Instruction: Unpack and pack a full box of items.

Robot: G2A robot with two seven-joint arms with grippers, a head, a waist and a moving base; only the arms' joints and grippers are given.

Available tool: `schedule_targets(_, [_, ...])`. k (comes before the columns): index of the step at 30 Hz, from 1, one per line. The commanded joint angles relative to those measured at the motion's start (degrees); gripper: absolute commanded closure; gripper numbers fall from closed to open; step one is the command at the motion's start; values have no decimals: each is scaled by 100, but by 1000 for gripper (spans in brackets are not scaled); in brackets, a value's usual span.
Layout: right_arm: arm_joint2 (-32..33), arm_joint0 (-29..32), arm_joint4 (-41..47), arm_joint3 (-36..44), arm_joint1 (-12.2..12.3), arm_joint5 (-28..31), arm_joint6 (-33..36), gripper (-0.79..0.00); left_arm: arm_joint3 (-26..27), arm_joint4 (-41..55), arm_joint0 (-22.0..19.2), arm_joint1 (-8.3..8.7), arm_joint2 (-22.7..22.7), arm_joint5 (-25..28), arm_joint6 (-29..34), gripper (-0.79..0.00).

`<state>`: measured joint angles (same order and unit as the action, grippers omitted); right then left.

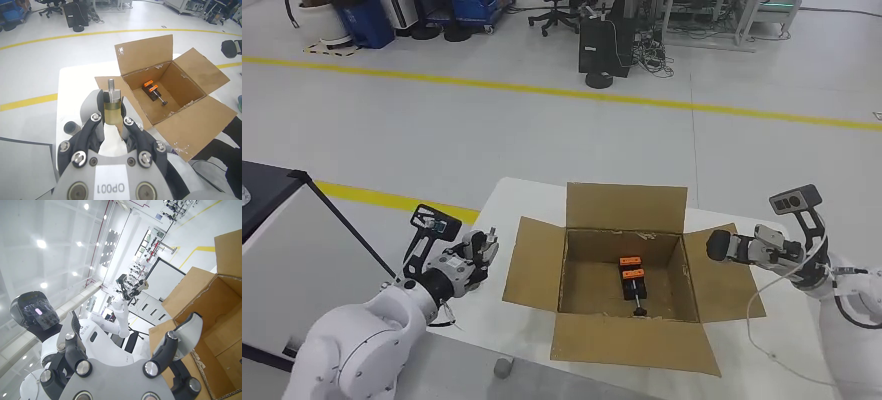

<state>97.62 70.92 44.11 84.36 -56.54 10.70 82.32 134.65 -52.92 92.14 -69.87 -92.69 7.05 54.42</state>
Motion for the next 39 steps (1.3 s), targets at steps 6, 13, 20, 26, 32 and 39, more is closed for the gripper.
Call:
schedule_targets(6, [0, 0, 0, 0, 0, 0, 0, -785, 0, 0, 0, 0, 0, 0, 0, 0])
schedule_targets(13, [0, 0, 0, 0, 0, 0, 0, -785, 0, 0, 0, 0, 0, 0, 0, 0])
schedule_targets(20, [0, 0, 0, 0, 0, 0, 0, -785, -67, 358, -283, 8, 455, 331, -228, 0])
schedule_targets(26, [0, 0, 0, 0, 0, 0, 0, -785, -429, 996, -997, 6, 1235, 360, 449, 0])
schedule_targets(32, [0, 0, 0, 0, 0, 0, 0, -785, -1279, 1367, -2036, -75, 2222, -90, 937, 0])
schedule_targets(39, [0, 0, 0, 0, 0, 0, 0, -785, -2200, 1875, -3070, -249, 3177, -948, 1149, 0])
